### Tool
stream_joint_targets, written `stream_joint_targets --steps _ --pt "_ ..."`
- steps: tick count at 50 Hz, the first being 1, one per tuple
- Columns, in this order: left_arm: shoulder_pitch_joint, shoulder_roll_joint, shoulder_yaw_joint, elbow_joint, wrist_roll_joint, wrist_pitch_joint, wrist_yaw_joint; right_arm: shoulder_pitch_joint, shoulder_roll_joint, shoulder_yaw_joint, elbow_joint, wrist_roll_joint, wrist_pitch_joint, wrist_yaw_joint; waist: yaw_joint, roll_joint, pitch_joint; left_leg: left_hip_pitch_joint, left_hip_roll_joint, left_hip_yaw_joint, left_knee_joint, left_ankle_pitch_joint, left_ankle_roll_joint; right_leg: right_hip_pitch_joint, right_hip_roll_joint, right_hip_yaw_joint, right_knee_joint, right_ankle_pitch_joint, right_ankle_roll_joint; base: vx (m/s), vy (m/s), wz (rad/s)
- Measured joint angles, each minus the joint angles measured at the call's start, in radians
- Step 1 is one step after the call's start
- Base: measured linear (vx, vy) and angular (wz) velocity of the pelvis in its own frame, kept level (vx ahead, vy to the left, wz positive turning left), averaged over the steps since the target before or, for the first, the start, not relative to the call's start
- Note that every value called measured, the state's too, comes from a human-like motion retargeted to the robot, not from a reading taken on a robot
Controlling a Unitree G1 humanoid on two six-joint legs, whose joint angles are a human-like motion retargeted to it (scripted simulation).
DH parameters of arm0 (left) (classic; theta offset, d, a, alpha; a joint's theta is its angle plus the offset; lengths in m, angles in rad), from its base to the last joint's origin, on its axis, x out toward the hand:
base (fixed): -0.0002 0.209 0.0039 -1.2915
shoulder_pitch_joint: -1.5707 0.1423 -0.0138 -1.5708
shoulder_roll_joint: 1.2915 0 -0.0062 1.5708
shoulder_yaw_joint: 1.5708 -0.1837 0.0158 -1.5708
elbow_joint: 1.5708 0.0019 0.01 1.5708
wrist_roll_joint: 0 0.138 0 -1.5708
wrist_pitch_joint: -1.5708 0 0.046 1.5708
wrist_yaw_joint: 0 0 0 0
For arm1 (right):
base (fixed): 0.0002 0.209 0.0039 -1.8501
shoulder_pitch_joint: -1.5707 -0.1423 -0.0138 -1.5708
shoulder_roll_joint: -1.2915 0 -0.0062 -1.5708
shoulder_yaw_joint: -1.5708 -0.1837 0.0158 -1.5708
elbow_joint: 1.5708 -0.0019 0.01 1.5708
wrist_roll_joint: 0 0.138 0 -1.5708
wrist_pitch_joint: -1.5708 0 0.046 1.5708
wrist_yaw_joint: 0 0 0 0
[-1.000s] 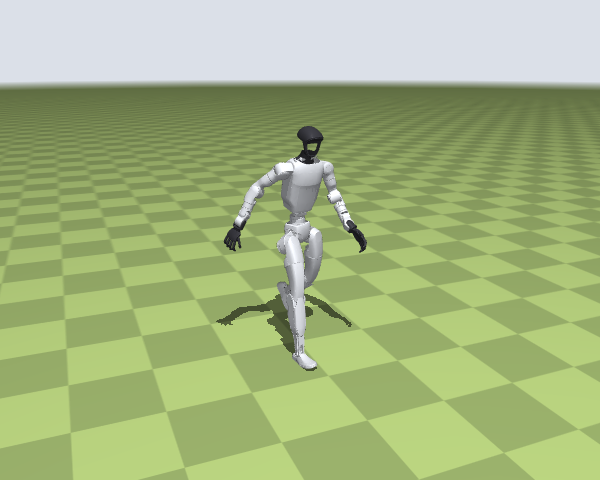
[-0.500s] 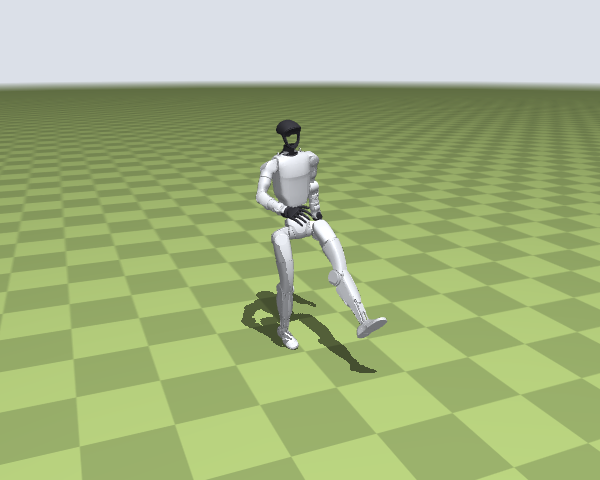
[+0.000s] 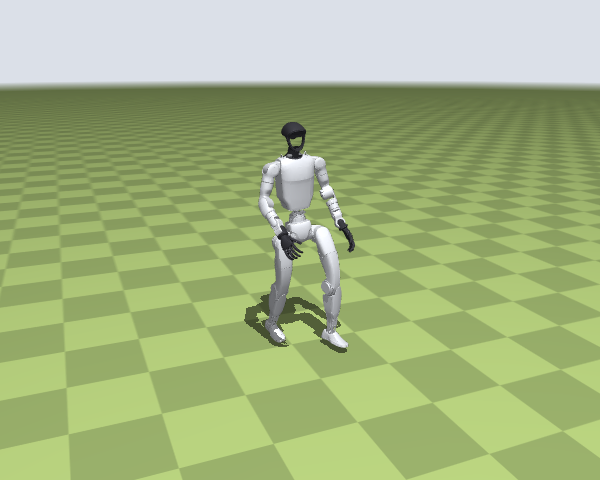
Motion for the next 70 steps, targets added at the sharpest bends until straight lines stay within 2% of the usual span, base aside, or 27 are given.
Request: stream_joint_targets --steps 3,7,12,15,17,20,23,28,30,33,35,37,39,41,44,45,46,48,50,52,54,57,60,62,64,67,70 --pt "-0.093 -0.005 -0.071 -0.032 -0.031 -0.029 0.009 0.046 0.054 -0.016 0.113 0.071 -0.065 -0.082 0.005 -0.049 -0.02 0.019 -0.084 -0.142 -0.029 -0.125 0.014 0.002 -0.016 -0.078 0.001 -0.008 0.005 0.39 0.17 1.59" --pt "-0.177 -0.021 -0.097 -0.166 0.034 -0.072 0.023 0.096 0.099 -0.025 0.246 0.099 -0.072 -0.123 0.078 -0.107 0.003 0.015 -0.157 -0.228 -0.085 -0.087 0.024 -0.023 -0.035 -0.167 0.065 0.042 0.003 0.43 0.13 1.39" --pt "-0.099 0.0 -0.035 -0.455 0.056 -0.122 0.035 0.143 0.074 0.015 0.28 -0.053 -0.076 -0.136 0.186 -0.081 0.107 0.171 -0.136 -0.323 -0.2 -0.101 0.018 -0.076 0.0 -0.208 0.31 0.244 -0.045 0.53 0.08 0.71" --pt "0.013 0.009 0.064 -0.571 0.05 -0.126 0.078 0.149 0.055 0.004 0.255 -0.098 -0.028 -0.173 0.188 -0.072 0.134 0.221 -0.119 -0.355 -0.226 -0.113 0.042 -0.255 -0.005 -0.216 0.627 0.39 -0.084 0.52 0.03 0.51" --pt "0.063 0.017 0.111 -0.563 -0.009 -0.118 0.118 0.145 0.055 -0.004 0.252 -0.102 -0.009 -0.219 0.173 -0.077 0.14 0.234 -0.114 -0.374 -0.222 -0.135 0.051 -0.377 -0.032 -0.241 0.781 0.374 -0.09 0.54 -0.03 0.51" --pt "0.105 0.048 0.161 -0.43 -0.041 -0.073 0.126 0.151 0.046 -0.009 0.259 -0.102 0.002 -0.255 0.142 -0.061 0.131 0.275 -0.082 -0.397 -0.242 -0.156 0.029 -0.503 -0.083 -0.319 0.844 0.274 -0.113 0.58 -0.06 0.45" --pt "0.168 0.094 0.193 -0.28 0.062 -0.033 0.07 0.182 0.015 -0.016 0.241 -0.108 -0.007 -0.208 0.087 -0.031 0.094 0.309 -0.039 -0.407 -0.282 -0.145 -0.006 -0.593 -0.107 -0.392 0.707 0.253 -0.098 0.59 -0.09 0.4" --pt "0.284 0.163 0.197 -0.172 0.063 -0.046 0.034 0.211 -0.027 -0.05 0.224 -0.034 -0.019 -0.165 -0.023 0.003 0.074 0.351 -0.005 -0.403 -0.299 -0.163 -0.018 -0.697 -0.134 -0.426 0.275 0.316 0.008 0.59 -0.15 0.37" --pt "0.279 0.196 0.174 -0.15 0.057 -0.055 0.011 0.219 -0.035 -0.071 0.234 0.027 -0.016 -0.163 -0.043 0.006 0.115 0.366 -0.017 -0.406 -0.234 -0.215 0.001 -0.712 -0.161 -0.392 0.091 0.372 0.05 0.54 -0.22 0.38" --pt "0.167 0.27 0.105 -0.136 0.112 -0.084 -0.019 0.214 -0.04 -0.082 0.284 0.163 -0.03 -0.188 -0.032 0.037 0.241 0.347 -0.022 -0.411 0.012 -0.358 0.012 -0.727 -0.215 -0.353 -0.105 0.404 0.074 0.5 -0.27 0.34" --pt "0.078 0.318 0.066 -0.148 0.149 -0.117 -0.006 0.205 -0.043 -0.072 0.324 0.238 -0.051 -0.211 -0.03 0.085 0.303 0.354 0.02 -0.416 0.111 -0.445 -0.005 -0.772 -0.228 -0.328 -0.174 0.388 0.076 0.6 -0.37 0.32" --pt "0.04 0.353 0.049 -0.179 0.145 -0.152 0.047 0.229 -0.042 -0.089 0.314 0.266 -0.072 -0.24 -0.072 0.139 0.308 0.409 0.103 -0.427 0.076 -0.476 -0.032 -0.815 -0.215 -0.274 -0.226 0.365 0.076 0.82 -0.52 0.58" --pt "0.075 0.372 0.037 -0.232 0.106 -0.175 0.13 0.322 -0.033 -0.145 0.226 0.292 -0.095 -0.271 -0.162 0.186 0.27 0.463 0.188 -0.447 0.002 -0.406 -0.063 -0.816 -0.211 -0.245 -0.285 0.339 0.076 1.04 -0.65 0.99" --pt "0.153 0.379 0.02 -0.291 0.074 -0.183 0.21 0.457 -0.016 -0.211 0.122 0.338 -0.12 -0.27 -0.265 0.21 0.21 0.476 0.235 -0.481 -0.017 -0.236 -0.096 -0.784 -0.23 -0.27 -0.321 0.303 0.076 1.17 -0.74 0.99" --pt "0.24 0.377 -0.005 -0.35 0.043 -0.16 0.212 0.619 0.004 -0.275 0.069 0.342 -0.135 -0.236 -0.351 0.146 0.133 0.468 0.14 -0.467 0.065 0.095 -0.121 -0.742 -0.335 -0.285 -0.239 0.203 0.076 1.21 -0.77 0.2" --pt "0.232 0.373 -0.014 -0.354 0.005 -0.156 0.196 0.631 0.003 -0.279 0.085 0.321 -0.116 -0.216 -0.367 0.14 0.13 0.44 0.125 -0.439 0.149 0.166 -0.121 -0.683 -0.343 -0.297 -0.276 0.211 0.076 1.14 -0.86 -0.18" --pt "0.223 0.369 -0.018 -0.353 -0.027 -0.147 0.155 0.649 0.01 -0.278 0.106 0.291 -0.102 -0.209 -0.37 0.134 0.135 0.414 0.149 -0.401 0.257 0.174 -0.121 -0.644 -0.348 -0.317 -0.251 0.21 0.076 1.12 -0.91 -0.33" --pt "0.198 0.351 -0.011 -0.34 -0.087 -0.126 0.08 0.662 0.02 -0.26 0.161 0.247 -0.07 -0.198 -0.351 0.13 0.164 0.367 0.219 -0.31 0.49 0.123 -0.086 -0.592 -0.321 -0.334 -0.206 0.292 0.049 1.05 -0.92 -0.93" --pt "0.152 0.303 0.024 -0.305 -0.15 -0.097 0.026 0.598 0.014 -0.221 0.265 0.222 -0.035 -0.191 -0.307 0.135 0.221 0.324 0.237 -0.247 0.707 0.009 -0.018 -0.592 -0.275 -0.3 -0.14 0.469 -0.016 0.92 -0.7 -1.88" --pt "0.149 0.24 0.063 -0.277 -0.182 -0.071 0.033 0.501 -0.009 -0.173 0.38 0.135 0.013 -0.191 -0.267 0.143 0.268 0.274 0.163 -0.253 0.834 -0.114 0.012 -0.633 -0.207 -0.24 0.027 0.478 -0.074 0.82 -0.47 -2.34" --pt "0.167 0.178 0.08 -0.269 -0.164 -0.055 0.048 0.39 -0.037 -0.148 0.454 -0.017 0.058 -0.225 -0.256 0.139 0.294 0.201 0.065 -0.27 0.865 -0.223 0.023 -0.642 -0.149 -0.19 0.175 0.386 -0.071 0.78 -0.34 -1.94" --pt "0.204 0.129 0.044 -0.32 -0.021 -0.06 -0.008 0.305 -0.073 -0.179 0.372 -0.155 0.059 -0.292 -0.246 0.117 0.284 0.093 -0.055 -0.267 0.693 -0.283 0.036 -0.53 -0.104 -0.15 0.151 0.339 0.002 0.72 -0.25 -1.23" --pt "0.226 0.115 0.005 -0.401 0.114 -0.1 -0.09 0.278 -0.096 -0.218 0.182 -0.039 -0.027 -0.286 -0.153 0.11 0.26 0.055 -0.103 -0.22 0.279 -0.151 0.012 -0.394 -0.056 -0.088 0.004 0.388 0.052 0.65 -0.22 -1.72" --pt "0.24 0.098 0.028 -0.42 0.127 -0.114 -0.101 0.237 -0.102 -0.227 0.088 0.028 -0.076 -0.297 -0.057 0.134 0.263 0.054 -0.038 -0.176 0.034 -0.057 -0.026 -0.329 0.03 -0.051 -0.019 0.39 0.073 0.66 -0.18 -2.3" --pt "0.252 0.063 0.053 -0.422 0.04 -0.116 -0.039 0.166 -0.127 -0.191 0.034 0.043 -0.078 -0.325 -0.002 0.137 0.259 0.07 -0.039 -0.141 -0.251 0.042 -0.046 -0.245 0.033 0.022 -0.092 0.39 0.055 0.6 0.07 -1.82" --pt "0.253 0.02 0.1 -0.371 -0.016 -0.11 0.029 0.042 -0.143 -0.157 0.001 -0.018 -0.078 -0.347 0.049 0.14 0.273 0.048 -0.001 -0.06 -0.432 0.016 -0.055 -0.13 0.048 0.081 -0.113 0.344 0.037 0.57 0.05 -1.31" --pt "0.206 -0.002 0.09 -0.277 0.003 -0.096 0.058 -0.083 -0.146 -0.13 0.03 -0.059 -0.076 -0.362 0.069 0.147 0.294 -0.002 0.021 0.033 -0.49 0.025 -0.058 -0.033 0.041 0.106 -0.114 0.299 0.027 0.47 0.07 -0.56"
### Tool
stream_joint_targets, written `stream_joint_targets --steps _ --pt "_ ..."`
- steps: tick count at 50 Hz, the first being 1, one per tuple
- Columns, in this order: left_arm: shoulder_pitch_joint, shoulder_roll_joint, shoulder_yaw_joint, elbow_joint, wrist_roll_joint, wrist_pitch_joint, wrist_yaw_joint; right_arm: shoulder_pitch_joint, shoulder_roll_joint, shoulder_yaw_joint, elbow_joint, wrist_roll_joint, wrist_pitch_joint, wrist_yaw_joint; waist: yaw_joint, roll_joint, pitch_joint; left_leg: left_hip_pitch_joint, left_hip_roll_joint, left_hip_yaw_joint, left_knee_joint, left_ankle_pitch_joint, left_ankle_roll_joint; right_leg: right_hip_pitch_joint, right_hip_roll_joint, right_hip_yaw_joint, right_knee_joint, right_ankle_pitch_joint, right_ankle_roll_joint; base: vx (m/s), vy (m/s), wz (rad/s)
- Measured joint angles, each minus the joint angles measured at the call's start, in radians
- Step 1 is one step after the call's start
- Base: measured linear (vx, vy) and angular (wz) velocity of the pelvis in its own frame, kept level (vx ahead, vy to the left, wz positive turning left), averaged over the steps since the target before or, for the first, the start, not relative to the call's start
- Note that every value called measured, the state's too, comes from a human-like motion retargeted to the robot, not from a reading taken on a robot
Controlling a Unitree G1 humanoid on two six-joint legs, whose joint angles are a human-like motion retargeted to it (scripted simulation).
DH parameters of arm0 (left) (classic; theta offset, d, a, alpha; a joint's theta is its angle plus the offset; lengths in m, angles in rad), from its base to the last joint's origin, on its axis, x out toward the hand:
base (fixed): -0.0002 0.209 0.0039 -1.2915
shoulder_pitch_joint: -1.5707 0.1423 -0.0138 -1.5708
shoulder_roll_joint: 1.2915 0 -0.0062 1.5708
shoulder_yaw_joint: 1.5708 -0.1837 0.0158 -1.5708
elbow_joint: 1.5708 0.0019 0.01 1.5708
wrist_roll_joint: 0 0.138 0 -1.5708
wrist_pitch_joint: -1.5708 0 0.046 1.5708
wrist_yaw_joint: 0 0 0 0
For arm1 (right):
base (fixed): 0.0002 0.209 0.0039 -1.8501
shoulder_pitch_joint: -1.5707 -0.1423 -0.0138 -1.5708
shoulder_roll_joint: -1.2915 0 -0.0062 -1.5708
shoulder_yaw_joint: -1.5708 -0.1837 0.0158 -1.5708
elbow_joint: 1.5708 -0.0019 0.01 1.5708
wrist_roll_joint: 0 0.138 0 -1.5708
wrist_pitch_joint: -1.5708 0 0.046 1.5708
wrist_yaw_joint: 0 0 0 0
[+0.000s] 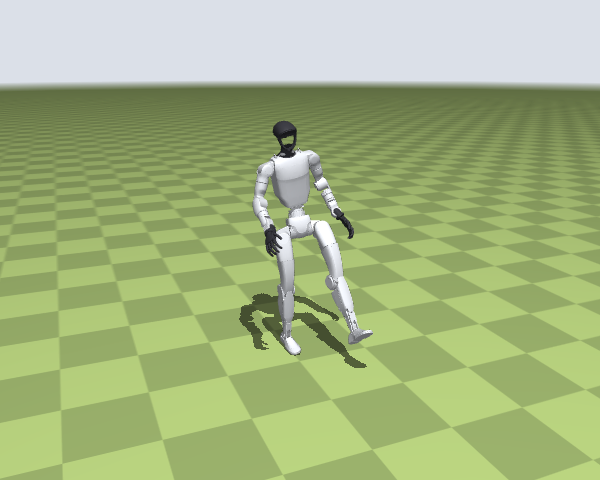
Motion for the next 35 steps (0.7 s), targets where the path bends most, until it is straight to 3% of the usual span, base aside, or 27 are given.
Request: stream_joint_targets --steps 6,8,10,12,15,20,27,30,35 --pt "-0.057 0.018 -0.054 0.11 0.109 -0.001 -0.019 -0.2 0.064 0.056 0.256 0.021 0.051 -0.028 0.042 0.001 -0.02 -0.109 0.027 0.155 -0.001 0.147 -0.023 0.105 -0.018 0.027 -0.029 -0.03 0.012 0.37 0.07 -0.31" --pt "-0.055 0.027 -0.032 0.117 0.103 0.003 -0.015 -0.24 0.098 0.069 0.339 0.016 0.079 -0.015 0.072 -0.014 -0.038 -0.125 0.034 0.217 -0.001 0.16 -0.021 0.1 -0.03 0.048 -0.008 -0.053 0.004 0.33 0.1 -0.6" --pt "-0.047 0.029 0.018 0.139 0.125 0.005 -0.031 -0.24 0.132 0.049 0.38 -0.02 0.078 0.027 0.098 -0.042 -0.08 -0.215 0.073 0.267 0.154 0.094 0.016 0.057 -0.041 0.056 0.049 -0.09 0.037 0.32 0.12 -0.43" --pt "-0.059 0.019 0.044 0.154 0.021 0.018 0.01 -0.233 0.143 0.09 0.38 -0.019 0.095 0.034 0.121 -0.044 -0.077 -0.13 0.037 0.258 0.001 0.178 -0.019 0.085 -0.052 0.081 0.012 -0.094 -0.01 0.27 0.14 -0.46" --pt "-0.069 -0.005 0.095 0.204 -0.062 0.027 0.036 -0.169 0.15 0.122 0.333 -0.053 0.09 0.055 0.131 -0.053 -0.1 -0.097 0.033 0.236 0.005 0.177 -0.015 0.09 -0.061 0.085 0.001 -0.115 -0.012 0.27 0.15 -0.06" --pt "-0.071 -0.021 0.134 0.276 -0.132 0.042 0.029 -0.045 0.16 0.158 0.281 -0.088 0.087 0.146 0.086 -0.102 -0.155 -0.041 0.047 0.241 0.144 0.099 0.011 0.069 -0.073 0.05 -0.005 -0.159 -0.009 0.27 0.14 0.41" --pt "-0.025 0.073 0.074 0.249 -0.033 0.045 -0.049 0.216 0.218 0.11 0.372 0.011 0.059 0.226 0.04 -0.246 -0.251 0.053 0.043 0.157 0.492 -0.117 0.05 0.067 -0.126 -0.07 -0.008 -0.237 -0.001 0.35 0.17 1.07" --pt "-0.105 0.151 0.07 0.247 -0.021 0.062 -0.064 0.318 0.252 0.112 0.45 0.01 0.056 0.272 0.027 -0.287 -0.267 0.071 0.073 0.099 0.623 -0.208 0.07 0.047 -0.106 -0.189 0.059 -0.294 -0.006 0.43 0.22 2.21" --pt "-0.284 0.173 0.054 0.284 -0.181 0.04 0.019 0.488 0.321 0.231 0.494 -0.12 0.045 0.309 0.038 -0.348 -0.224 0.154 -0.008 -0.031 0.478 -0.229 0.086 0.011 -0.133 -0.401 0.253 -0.324 -0.038 0.44 0.21 2.36"
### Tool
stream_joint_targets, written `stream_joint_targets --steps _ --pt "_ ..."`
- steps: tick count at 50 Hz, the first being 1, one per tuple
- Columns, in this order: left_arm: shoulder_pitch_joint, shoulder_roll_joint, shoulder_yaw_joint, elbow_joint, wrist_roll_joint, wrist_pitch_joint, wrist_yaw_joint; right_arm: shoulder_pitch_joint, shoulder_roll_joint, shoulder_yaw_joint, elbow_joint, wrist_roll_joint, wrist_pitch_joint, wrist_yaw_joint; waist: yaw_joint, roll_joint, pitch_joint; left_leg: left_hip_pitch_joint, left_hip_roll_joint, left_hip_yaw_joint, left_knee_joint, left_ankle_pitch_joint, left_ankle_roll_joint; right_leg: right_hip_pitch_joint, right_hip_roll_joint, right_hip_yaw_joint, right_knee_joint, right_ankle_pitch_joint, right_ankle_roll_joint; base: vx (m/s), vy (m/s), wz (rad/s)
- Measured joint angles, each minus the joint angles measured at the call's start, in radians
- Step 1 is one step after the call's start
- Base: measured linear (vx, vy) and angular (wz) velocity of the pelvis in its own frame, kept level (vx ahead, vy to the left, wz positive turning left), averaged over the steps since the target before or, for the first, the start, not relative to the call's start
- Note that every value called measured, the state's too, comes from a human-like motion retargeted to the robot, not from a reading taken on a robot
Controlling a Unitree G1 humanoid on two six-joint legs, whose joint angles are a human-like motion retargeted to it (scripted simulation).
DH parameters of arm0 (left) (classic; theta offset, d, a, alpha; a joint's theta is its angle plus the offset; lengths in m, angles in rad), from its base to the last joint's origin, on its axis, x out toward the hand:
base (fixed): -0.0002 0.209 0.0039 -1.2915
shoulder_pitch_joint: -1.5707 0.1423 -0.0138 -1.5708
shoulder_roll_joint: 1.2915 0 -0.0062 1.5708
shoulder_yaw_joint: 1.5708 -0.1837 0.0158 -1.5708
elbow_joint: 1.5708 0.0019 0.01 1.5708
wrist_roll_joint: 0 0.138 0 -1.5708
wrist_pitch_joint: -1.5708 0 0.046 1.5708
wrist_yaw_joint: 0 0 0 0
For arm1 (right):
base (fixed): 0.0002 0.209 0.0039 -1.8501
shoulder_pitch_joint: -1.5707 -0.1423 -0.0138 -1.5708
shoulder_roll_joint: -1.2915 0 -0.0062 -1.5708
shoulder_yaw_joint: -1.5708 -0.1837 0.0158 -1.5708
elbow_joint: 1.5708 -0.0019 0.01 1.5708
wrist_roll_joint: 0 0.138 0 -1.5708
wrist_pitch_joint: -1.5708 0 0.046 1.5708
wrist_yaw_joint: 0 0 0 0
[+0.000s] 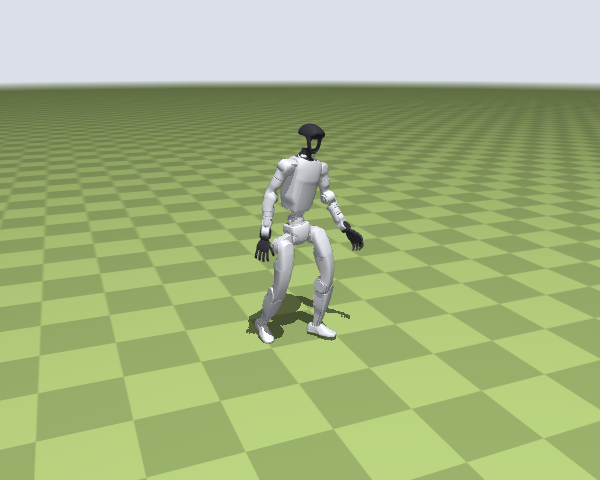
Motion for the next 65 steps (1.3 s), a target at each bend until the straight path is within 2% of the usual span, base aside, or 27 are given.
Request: stream_joint_targets --steps 3,5,7,10,13,15,17,19,22,24,26,29,30,32,35,38,40,41,43,45,47,49,52,54,57,60,65 --pt "-0.101 -0.04 -0.045 0.053 -0.007 0.01 0.017 0.053 0.0 0.107 -0.031 -0.073 -0.022 0.074 0.014 0.048 0.066 0.018 -0.024 -0.122 -0.034 0.038 0.014 -0.07 -0.009 -0.075 0.242 0.127 -0.082 0.44 0.19 2.15" --pt "-0.119 -0.081 -0.05 0.057 0.084 0.058 0.006 0.063 -0.043 0.138 -0.074 -0.07 0.038 0.222 0.032 0.093 0.083 0.057 -0.034 -0.155 -0.105 0.071 0.034 -0.206 -0.029 -0.047 0.472 0.24 -0.121 0.45 0.16 1.11" --pt "-0.07 -0.099 -0.044 -0.003 0.137 0.055 -0.016 0.035 -0.087 0.106 -0.076 -0.074 0.047 0.278 0.027 0.132 0.062 0.088 -0.025 -0.165 -0.2 0.103 0.025 -0.37 -0.035 -0.018 0.637 0.257 -0.11 0.47 0.08 0.52" --pt "0.058 -0.104 -0.013 -0.113 0.157 0.012 -0.034 -0.038 -0.135 -0.015 -0.044 -0.079 0.049 0.146 -0.034 0.19 0.017 0.109 0.014 -0.173 -0.316 0.155 -0.026 -0.561 -0.081 -0.08 0.707 0.204 -0.115 0.47 0.01 0.48" --pt "0.181 -0.103 0.023 -0.15 0.163 -0.024 -0.098 -0.09 -0.174 -0.128 -0.053 0.047 0.018 -0.072 -0.125 0.246 -0.018 0.09 0.051 -0.205 -0.324 0.163 -0.039 -0.676 -0.135 -0.165 0.58 0.237 -0.088 0.47 -0.06 0.58" --pt "0.218 -0.087 0.057 -0.126 0.159 -0.02 -0.192 -0.113 -0.186 -0.198 -0.075 0.136 -0.006 -0.128 -0.172 0.26 0.019 0.104 0.059 -0.23 -0.268 0.119 -0.053 -0.7 -0.209 -0.227 0.486 0.234 -0.032 0.48 -0.15 0.49" --pt "0.182 -0.048 0.084 -0.069 0.165 0.011 -0.272 -0.164 -0.22 -0.19 -0.1 0.239 -0.001 -0.033 -0.2 0.28 0.08 0.066 0.078 -0.249 -0.133 0.056 -0.042 -0.729 -0.169 -0.163 0.258 0.31 0.001 0.38 -0.22 0.23" --pt "0.129 0.02 0.07 -0.013 0.181 0.02 -0.291 -0.201 -0.25 -0.161 -0.119 0.297 -0.001 0.043 -0.22 0.283 0.172 0.052 0.091 -0.26 0.032 -0.043 -0.053 -0.743 -0.191 -0.127 0.103 0.339 0.035 0.41 -0.27 0.16" --pt "0.045 0.139 0.012 0.06 0.228 -0.008 -0.18 -0.223 -0.294 -0.079 -0.128 0.293 -0.014 0.043 -0.247 0.304 0.27 0.071 0.143 -0.262 0.183 -0.181 -0.077 -0.799 -0.225 -0.086 -0.065 0.368 0.076 0.56 -0.36 0.07" --pt "0.031 0.204 0.003 0.093 0.254 -0.022 -0.064 -0.169 -0.311 -0.056 -0.147 0.204 -0.016 -0.008 -0.279 0.338 0.259 0.117 0.207 -0.263 0.167 -0.201 -0.082 -0.839 -0.232 -0.095 -0.141 0.379 0.087 0.8 -0.55 0.12" --pt "0.082 0.252 0.021 0.09 0.272 -0.017 0.043 -0.033 -0.315 -0.097 -0.205 0.091 -0.016 -0.052 -0.333 0.366 0.196 0.183 0.273 -0.272 0.076 -0.1 -0.097 -0.866 -0.25 -0.127 -0.153 0.36 0.087 1.05 -0.79 0.53" --pt "0.194 0.294 0.033 0.032 0.252 -0.022 0.122 0.176 -0.317 -0.183 -0.281 0.041 -0.014 0.05 -0.433 0.404 0.084 0.262 0.338 -0.312 -0.08 0.227 -0.142 -0.759 -0.248 -0.181 -0.344 0.39 0.087 1.16 -0.96 0.84" --pt "0.229 0.307 0.033 0.014 0.246 -0.03 0.119 0.238 -0.313 -0.217 -0.292 0.049 -0.019 0.109 -0.459 0.386 0.045 0.288 0.313 -0.318 -0.126 0.353 -0.149 -0.725 -0.273 -0.182 -0.393 0.388 0.087 1.13 -1.0 0.67" --pt "0.266 0.335 0.053 -0.009 0.201 -0.042 0.054 0.324 -0.294 -0.262 -0.281 0.085 -0.013 0.223 -0.478 0.342 -0.018 0.3 0.273 -0.298 -0.116 0.472 -0.149 -0.664 -0.318 -0.196 -0.42 0.338 0.087 1.1 -1.07 0.38" --pt "0.289 0.372 0.12 -0.019 0.038 -0.036 -0.047 0.421 -0.241 -0.281 -0.236 0.116 0.021 0.324 -0.44 0.303 -0.07 0.283 0.311 -0.256 0.082 0.386 -0.149 -0.565 -0.31 -0.231 -0.366 0.253 0.087 1.09 -1.15 -0.26" --pt "0.283 0.341 0.219 -0.014 -0.102 -0.02 -0.029 0.377 -0.213 -0.22 -0.14 0.082 0.058 0.29 -0.38 0.293 0.001 0.274 0.305 -0.269 0.391 0.192 -0.113 -0.507 -0.28 -0.174 -0.266 0.433 0.069 0.98 -0.89 -1.07" --pt "0.284 0.279 0.261 -0.02 -0.142 -0.004 0.039 0.26 -0.21 -0.171 -0.042 0.009 0.078 0.193 -0.334 0.31 0.073 0.244 0.256 -0.288 0.568 0.061 -0.061 -0.554 -0.238 -0.1 -0.081 0.477 0.01 0.73 -0.65 -1.73" --pt "0.296 0.23 0.258 -0.03 -0.128 0.0 0.07 0.178 -0.218 -0.165 0.005 -0.056 0.089 0.114 -0.323 0.321 0.103 0.214 0.219 -0.298 0.627 -0.005 -0.047 -0.577 -0.212 -0.074 0.026 0.424 0.003 0.64 -0.57 -1.75" --pt "0.327 0.126 0.221 -0.056 -0.029 0.003 0.087 0.019 -0.243 -0.194 0.048 -0.172 0.11 -0.065 -0.318 0.332 0.144 0.139 0.12 -0.316 0.689 -0.104 -0.026 -0.569 -0.166 -0.04 0.137 0.341 0.02 0.59 -0.47 -1.38" --pt "0.358 0.03 0.141 -0.088 0.216 0.003 0.029 -0.103 -0.278 -0.283 -0.037 -0.188 0.103 -0.206 -0.317 0.337 0.156 0.056 0.003 -0.325 0.636 -0.141 -0.019 -0.482 -0.112 -0.029 0.072 0.326 0.043 0.53 -0.36 -1.13" --pt "0.382 -0.033 0.044 -0.136 0.464 0.006 -0.032 -0.181 -0.295 -0.364 -0.226 -0.037 0.048 -0.23 -0.273 0.337 0.142 0.0 -0.1 -0.31 0.443 -0.089 -0.02 -0.387 -0.058 0.004 -0.062 0.364 0.06 0.49 -0.29 -1.55" --pt "0.397 -0.087 -0.016 -0.172 0.568 0.011 -0.056 -0.255 -0.303 -0.391 -0.414 0.122 -0.003 -0.212 -0.193 0.344 0.129 -0.007 -0.135 -0.256 0.171 0.059 -0.033 -0.311 0.001 0.062 -0.16 0.397 0.069 0.51 -0.24 -2.12" --pt "0.401 -0.175 -0.021 -0.178 0.488 0.019 -0.051 -0.401 -0.331 -0.326 -0.625 0.192 -0.041 -0.231 -0.066 0.37 0.105 -0.004 -0.088 -0.121 -0.178 0.371 -0.048 -0.23 0.095 0.16 -0.239 0.411 0.061 0.51 -0.17 -2.26" --pt "0.401 -0.215 -0.003 -0.167 0.421 0.013 -0.047 -0.51 -0.369 -0.258 -0.726 0.1 -0.046 -0.266 -0.002 0.386 0.097 -0.004 -0.057 -0.073 -0.331 0.49 -0.086 -0.169 0.14 0.219 -0.272 0.401 0.05 0.52 -0.09 -1.98" --pt "0.387 -0.226 -0.019 -0.149 0.403 0.002 -0.056 -0.667 -0.432 -0.184 -0.843 -0.052 -0.046 -0.299 0.051 0.393 0.114 -0.015 -0.041 -0.102 -0.472 0.479 -0.128 -0.071 0.161 0.279 -0.291 0.366 0.038 0.47 -0.03 -1.3" --pt "0.355 -0.208 -0.085 -0.144 0.415 0.008 -0.06 -0.784 -0.463 -0.143 -0.904 -0.069 -0.048 -0.325 0.051 0.387 0.129 -0.072 -0.028 -0.038 -0.479 0.388 -0.094 -0.009 0.147 0.286 -0.288 0.333 0.027 0.35 0.01 -0.24" --pt "0.276 -0.167 -0.129 -0.152 0.356 0.013 -0.085 -0.873 -0.448 -0.14 -0.86 -0.036 -0.011 -0.355 0.039 0.366 0.161 -0.113 -0.021 0.193 -0.466 0.479 -0.103 0.069 0.118 0.256 -0.279 0.291 0.039 0.27 -0.01 0.22"
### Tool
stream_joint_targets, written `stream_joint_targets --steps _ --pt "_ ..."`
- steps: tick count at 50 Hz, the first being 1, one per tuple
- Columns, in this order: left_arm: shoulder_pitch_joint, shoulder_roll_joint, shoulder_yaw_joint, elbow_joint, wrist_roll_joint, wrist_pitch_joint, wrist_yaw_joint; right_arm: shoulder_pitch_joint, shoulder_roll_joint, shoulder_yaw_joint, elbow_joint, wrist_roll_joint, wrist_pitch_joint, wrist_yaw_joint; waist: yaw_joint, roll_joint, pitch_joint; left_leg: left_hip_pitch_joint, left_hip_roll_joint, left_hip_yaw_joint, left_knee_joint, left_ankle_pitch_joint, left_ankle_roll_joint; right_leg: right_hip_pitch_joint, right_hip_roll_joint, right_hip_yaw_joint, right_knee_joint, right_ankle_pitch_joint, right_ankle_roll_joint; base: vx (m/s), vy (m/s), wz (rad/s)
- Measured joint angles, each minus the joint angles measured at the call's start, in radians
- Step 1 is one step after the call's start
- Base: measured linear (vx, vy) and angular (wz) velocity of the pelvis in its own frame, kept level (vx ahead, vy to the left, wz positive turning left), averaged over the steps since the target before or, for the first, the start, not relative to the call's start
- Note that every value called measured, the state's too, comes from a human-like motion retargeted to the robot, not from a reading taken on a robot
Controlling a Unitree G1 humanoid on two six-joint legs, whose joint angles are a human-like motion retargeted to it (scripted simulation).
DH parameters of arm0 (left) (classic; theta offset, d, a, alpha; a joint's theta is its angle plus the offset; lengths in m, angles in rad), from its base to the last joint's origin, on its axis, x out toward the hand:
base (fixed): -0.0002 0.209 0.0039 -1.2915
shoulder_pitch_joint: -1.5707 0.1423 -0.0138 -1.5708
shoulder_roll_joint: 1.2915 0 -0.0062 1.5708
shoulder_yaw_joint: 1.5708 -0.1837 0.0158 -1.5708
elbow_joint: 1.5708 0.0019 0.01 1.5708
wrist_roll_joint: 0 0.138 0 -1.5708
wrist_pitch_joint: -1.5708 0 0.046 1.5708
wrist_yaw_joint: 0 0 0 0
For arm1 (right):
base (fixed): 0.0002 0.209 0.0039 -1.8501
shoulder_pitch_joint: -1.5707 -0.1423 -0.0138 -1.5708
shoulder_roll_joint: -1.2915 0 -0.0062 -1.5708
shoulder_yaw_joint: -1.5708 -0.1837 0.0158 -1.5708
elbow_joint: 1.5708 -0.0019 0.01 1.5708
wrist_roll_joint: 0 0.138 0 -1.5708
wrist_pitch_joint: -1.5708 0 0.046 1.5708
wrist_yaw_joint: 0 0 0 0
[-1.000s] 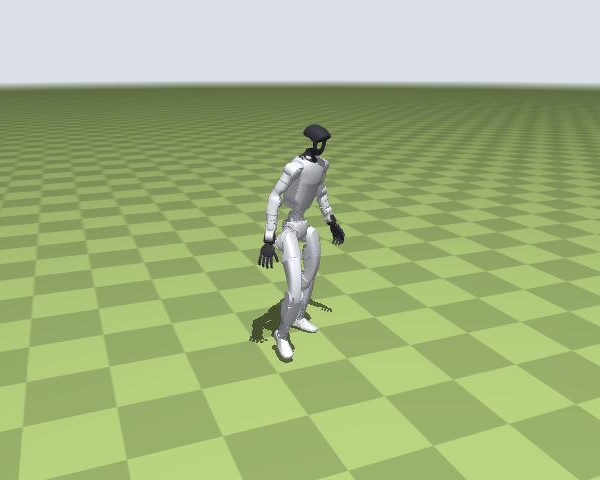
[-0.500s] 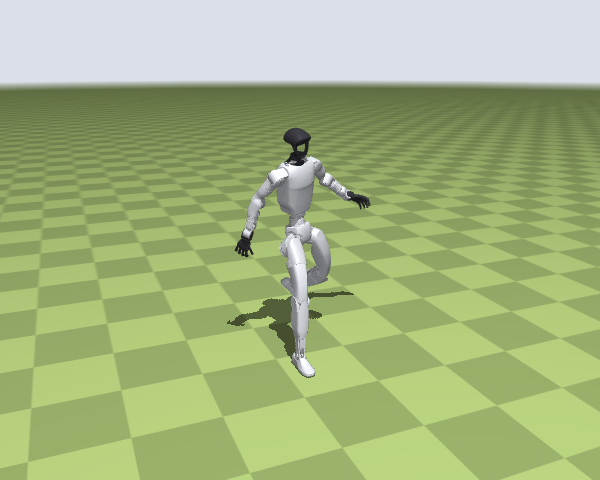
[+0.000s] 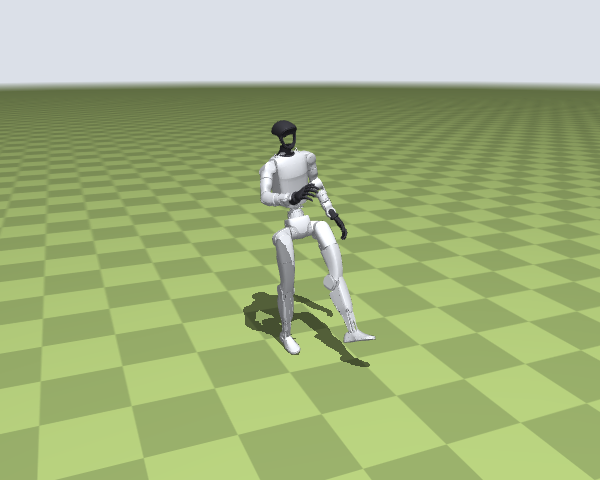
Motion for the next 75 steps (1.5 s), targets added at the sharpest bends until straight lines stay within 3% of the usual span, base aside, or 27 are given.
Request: stream_joint_targets --steps 2,12,13,15,17,18,20,22,30,33,37,40,42,44,45,48,50,52,55,57,60,63,65,67,70,72,75 --pt "-0.021 0.01 0.024 0.002 -0.044 -0.002 0.024 0.02 0.049 -0.022 0.028 0.098 -0.031 -0.06 0.025 -0.013 -0.007 -0.021 -0.001 -0.027 0.001 0.022 -0.005 0.009 -0.012 0.01 -0.001 -0.01 0.005 0.25 0.0 -0.31" --pt "-0.024 -0.024 0.175 0.063 -0.183 0.032 0.023 0.271 0.171 -0.03 0.081 0.063 0.009 0.166 0.067 -0.035 -0.067 -0.058 0.051 -0.07 0.106 -0.053 0.017 -0.028 -0.032 0.019 0.039 -0.075 0.013 0.2 0.07 -0.07" --pt "-0.027 -0.024 0.163 0.062 -0.206 0.034 0.027 0.283 0.176 -0.015 0.091 0.062 0.02 0.169 0.058 -0.029 -0.062 -0.009 0.041 -0.07 0.034 -0.015 0.003 -0.011 -0.028 0.014 0.004 -0.067 -0.003 0.14 0.12 0.68" --pt "-0.001 -0.036 0.18 0.081 -0.101 0.025 -0.044 0.363 0.186 -0.027 0.087 0.037 -0.004 0.219 0.031 -0.03 -0.117 -0.085 0.078 -0.051 0.207 -0.099 -0.046 -0.064 -0.023 -0.023 0.042 -0.089 0.013 0.15 0.14 0.85" --pt "-0.014 -0.023 0.142 0.067 -0.169 0.036 -0.025 0.378 0.202 -0.009 0.116 0.052 0.023 0.226 0.022 -0.041 -0.093 0.008 0.046 -0.052 0.114 -0.067 0.002 -0.037 -0.034 -0.042 -0.009 -0.085 -0.001 0.12 0.11 0.8" --pt "0.004 -0.03 0.152 0.076 -0.112 0.033 -0.059 0.422 0.206 -0.015 0.117 0.042 0.008 0.249 0.015 -0.047 -0.128 -0.036 0.067 -0.05 0.228 -0.125 -0.012 -0.07 -0.036 -0.062 0.017 -0.099 0.006 0.14 0.13 0.91" --pt "-0.001 -0.028 0.127 0.07 -0.158 0.047 -0.047 0.445 0.208 0.013 0.152 0.055 0.029 0.271 0.009 -0.071 -0.154 -0.002 0.034 -0.084 0.196 -0.127 0.035 -0.085 -0.054 -0.09 -0.024 -0.095 -0.005 0.12 0.13 1.0" --pt "-0.01 -0.011 0.088 0.061 -0.245 0.01 -0.005 0.459 0.224 0.038 0.211 0.055 -0.036 0.258 0.01 -0.098 -0.119 0.055 0.021 -0.113 0.277 -0.213 0.056 -0.043 -0.074 -0.132 -0.036 -0.109 -0.007 0.15 0.13 1.0" --pt "0.002 0.0 0.137 0.01 -0.278 -0.028 0.019 0.628 0.26 0.033 0.451 0.107 -0.021 0.288 0.011 -0.206 -0.184 0.201 0.053 0.151 0.446 -0.445 0.087 -0.078 -0.158 -0.395 0.05 -0.157 0.011 0.24 0.21 1.85" --pt "-0.011 0.001 0.125 0.001 -0.26 -0.034 0.032 0.728 0.288 -0.04 0.559 0.143 -0.024 0.246 -0.025 -0.207 -0.221 0.222 0.02 0.191 0.365 -0.441 0.068 -0.094 -0.176 -0.523 0.104 -0.13 0.011 0.31 0.32 3.14" --pt "-0.007 -0.005 0.09 0.009 -0.222 -0.039 0.013 0.885 0.321 -0.133 0.689 0.186 -0.024 0.261 -0.059 -0.144 -0.219 0.244 -0.01 0.04 0.302 -0.462 0.069 -0.095 -0.212 -0.622 0.315 -0.046 -0.033 0.38 0.37 3.18" --pt "-0.038 -0.02 0.098 0.04 -0.158 0.013 -0.012 0.939 0.333 -0.132 0.775 0.206 0.067 0.283 -0.059 -0.087 -0.182 0.337 -0.064 -0.129 0.137 -0.431 0.108 -0.191 -0.256 -0.513 0.585 0.102 -0.115 0.41 0.36 2.53" --pt "-0.06 -0.006 0.107 0.053 -0.137 0.036 -0.041 0.956 0.34 -0.098 0.794 0.154 0.089 0.362 -0.082 -0.098 -0.144 0.323 -0.096 -0.231 0.204 -0.476 0.165 -0.342 -0.244 -0.299 0.82 0.217 -0.08 0.39 0.18 2.53" --pt "-0.101 0.032 0.099 0.068 -0.132 0.058 -0.053 0.955 0.349 -0.048 0.783 0.094 0.104 0.434 -0.125 -0.113 -0.079 0.277 -0.108 -0.321 0.365 -0.538 0.203 -0.448 -0.153 -0.101 0.989 0.253 0.0 0.37 0.0 2.6" --pt "-0.131 0.056 0.09 0.077 -0.127 0.067 -0.055 0.948 0.351 -0.019 0.769 0.068 0.108 0.459 -0.146 -0.116 -0.034 0.252 -0.107 -0.357 0.463 -0.573 0.209 -0.483 -0.117 -0.041 1.06 0.235 0.019 0.34 -0.04 2.33" --pt "-0.282 0.145 0.04 0.126 -0.107 0.074 -0.04 0.872 0.326 0.08 0.719 0.052 0.095 0.456 -0.2 -0.119 0.115 0.196 -0.102 -0.42 0.715 -0.675 0.184 -0.602 -0.269 -0.122 1.221 0.083 -0.144 0.33 -0.04 1.87" --pt "-0.386 0.202 0.005 0.186 -0.106 0.069 -0.011 0.819 0.293 0.131 0.707 0.073 0.082 0.407 -0.24 -0.124 0.16 0.184 -0.104 -0.467 0.776 -0.726 0.158 -0.695 -0.382 -0.202 1.253 -0.045 -0.208 0.42 -0.09 1.43" --pt "-0.46 0.249 -0.003 0.261 -0.135 0.064 0.022 0.799 0.261 0.142 0.701 0.095 0.072 0.358 -0.288 -0.132 0.138 0.2 -0.092 -0.512 0.742 -0.738 0.126 -0.785 -0.413 -0.264 1.193 -0.12 -0.189 0.56 -0.18 1.06" --pt "-0.444 0.306 0.054 0.322 -0.227 0.041 0.075 0.868 0.192 0.093 0.628 0.139 0.057 0.367 -0.382 -0.142 -0.036 0.246 -0.053 -0.545 0.545 -0.63 0.087 -0.91 -0.38 -0.354 0.95 -0.07 -0.109 0.8 -0.3 0.45" --pt "-0.324 0.327 0.103 0.284 -0.287 0.014 0.128 0.993 0.12 0.009 0.502 0.182 0.048 0.442 -0.465 -0.141 -0.21 0.301 -0.026 -0.558 0.349 -0.427 0.059 -0.926 -0.313 -0.392 0.672 0.014 -0.035 1.04 -0.42 0.26" --pt "-0.172 0.357 0.109 0.217 -0.278 -0.04 0.182 1.182 0.018 -0.159 0.294 0.279 0.024 0.576 -0.585 -0.148 -0.297 0.474 0.027 -0.6 0.151 -0.056 -0.046 -0.733 -0.184 -0.375 0.199 0.08 0.049 1.14 -0.56 0.48" --pt "-0.125 0.423 0.063 0.204 -0.19 -0.043 0.166 1.359 -0.065 -0.307 0.142 0.363 0.01 0.666 -0.604 -0.232 -0.355 0.521 -0.026 -0.536 0.258 0.126 -0.046 -0.575 -0.195 -0.302 0.001 -0.014 0.049 1.13 -0.55 0.29" --pt "-0.119 0.519 0.026 0.137 -0.278 -0.019 0.038 1.435 -0.115 -0.351 0.063 0.473 0.037 0.753 -0.578 -0.29 -0.346 0.471 -0.009 -0.452 0.514 0.047 -0.004 -0.47 -0.208 -0.319 -0.008 -0.116 0.041 1.04 -0.58 0.21" --pt "-0.143 0.554 0.058 0.142 -0.392 0.014 -0.036 1.485 -0.159 -0.385 0.035 0.504 0.075 0.811 -0.527 -0.314 -0.347 0.36 0.007 -0.38 0.821 -0.137 0.062 -0.402 -0.216 -0.33 0.009 -0.131 0.022 0.9 -0.45 -0.23" --pt "-0.188 0.562 0.159 0.141 -0.49 0.011 -0.004 1.449 -0.194 -0.362 0.112 0.473 0.092 0.793 -0.437 -0.318 -0.307 0.199 -0.031 -0.393 1.129 -0.377 0.124 -0.353 -0.22 -0.311 0.083 0.009 -0.028 0.79 -0.31 -0.38" --pt "-0.162 0.528 0.26 0.071 -0.528 0.0 0.101 1.303 -0.18 -0.289 0.29 0.338 0.088 0.642 -0.37 -0.267 -0.241 0.103 -0.047 -0.44 1.203 -0.514 0.143 -0.388 -0.18 -0.284 0.301 -0.047 -0.082 0.66 -0.26 -0.76" --pt "-0.038 0.416 0.418 -0.069 -0.561 -0.047 0.204 0.932 -0.067 -0.198 0.705 0.048 0.12 0.254 -0.292 -0.205 -0.138 0.007 -0.049 -0.453 1.074 -0.565 0.132 -0.404 -0.121 -0.259 0.586 -0.164 -0.041 0.54 -0.26 -0.96"
